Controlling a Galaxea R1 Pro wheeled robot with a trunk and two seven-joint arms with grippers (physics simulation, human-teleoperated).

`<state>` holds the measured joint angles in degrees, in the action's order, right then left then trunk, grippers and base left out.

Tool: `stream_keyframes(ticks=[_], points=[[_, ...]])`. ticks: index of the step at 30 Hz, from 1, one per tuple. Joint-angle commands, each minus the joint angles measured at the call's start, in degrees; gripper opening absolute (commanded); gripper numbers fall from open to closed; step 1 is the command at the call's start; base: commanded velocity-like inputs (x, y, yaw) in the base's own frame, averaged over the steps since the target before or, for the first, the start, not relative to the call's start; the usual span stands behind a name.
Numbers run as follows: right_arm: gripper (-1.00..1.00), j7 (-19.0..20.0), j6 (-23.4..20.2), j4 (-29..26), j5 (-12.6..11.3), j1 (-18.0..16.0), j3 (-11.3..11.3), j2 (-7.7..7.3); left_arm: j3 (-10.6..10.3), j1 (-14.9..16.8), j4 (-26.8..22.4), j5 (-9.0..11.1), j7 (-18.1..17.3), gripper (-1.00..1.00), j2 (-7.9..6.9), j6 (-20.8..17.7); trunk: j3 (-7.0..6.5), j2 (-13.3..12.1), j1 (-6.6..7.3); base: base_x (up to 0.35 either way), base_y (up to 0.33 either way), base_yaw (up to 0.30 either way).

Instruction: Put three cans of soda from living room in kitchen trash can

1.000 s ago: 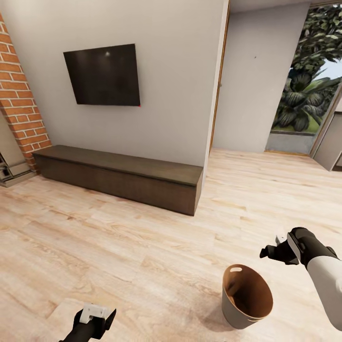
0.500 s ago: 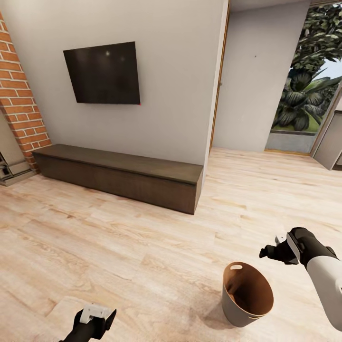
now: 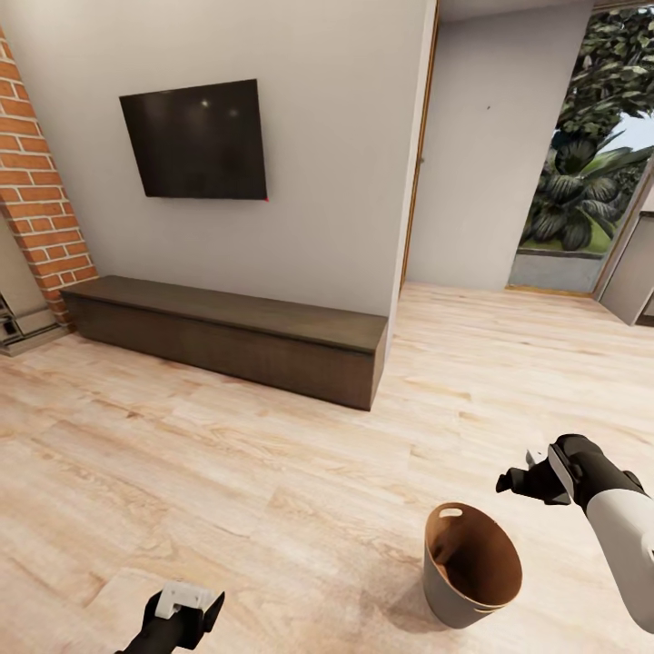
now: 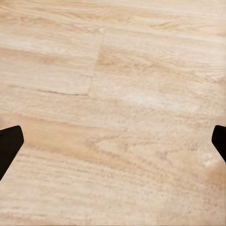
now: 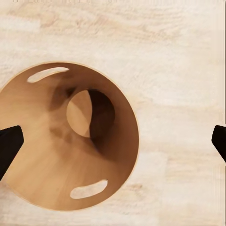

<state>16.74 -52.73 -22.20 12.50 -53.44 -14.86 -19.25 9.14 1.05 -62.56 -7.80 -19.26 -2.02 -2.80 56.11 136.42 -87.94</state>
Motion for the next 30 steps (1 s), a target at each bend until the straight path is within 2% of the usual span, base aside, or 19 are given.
stream_keyframes(ticks=[1,18,30], points=[[1.0,-0.01,0.0,-0.01,0.01,0.0,0.0,-0.02,-0.02,0.0,0.0,0.0,0.0,1.0,0.0,0.01,0.0,0.0,0.0,0.092,-0.089,0.0],[1.0,-0.21,0.02,-0.14,0.06,0.0,0.08,-0.02,0.0,-0.08,-0.1,0.16,-0.15,1.0,0.0,0.14,0.0,0.0,0.0,0.024,-0.023,0.0],[1.0,-0.21,0.05,-0.12,0.06,0.0,0.06,-0.02,-0.07,-0.01,-0.11,0.15,-0.16,1.0,0.0,0.06,2.15,4.81,-2.64,0.0,0.0,0.0]])
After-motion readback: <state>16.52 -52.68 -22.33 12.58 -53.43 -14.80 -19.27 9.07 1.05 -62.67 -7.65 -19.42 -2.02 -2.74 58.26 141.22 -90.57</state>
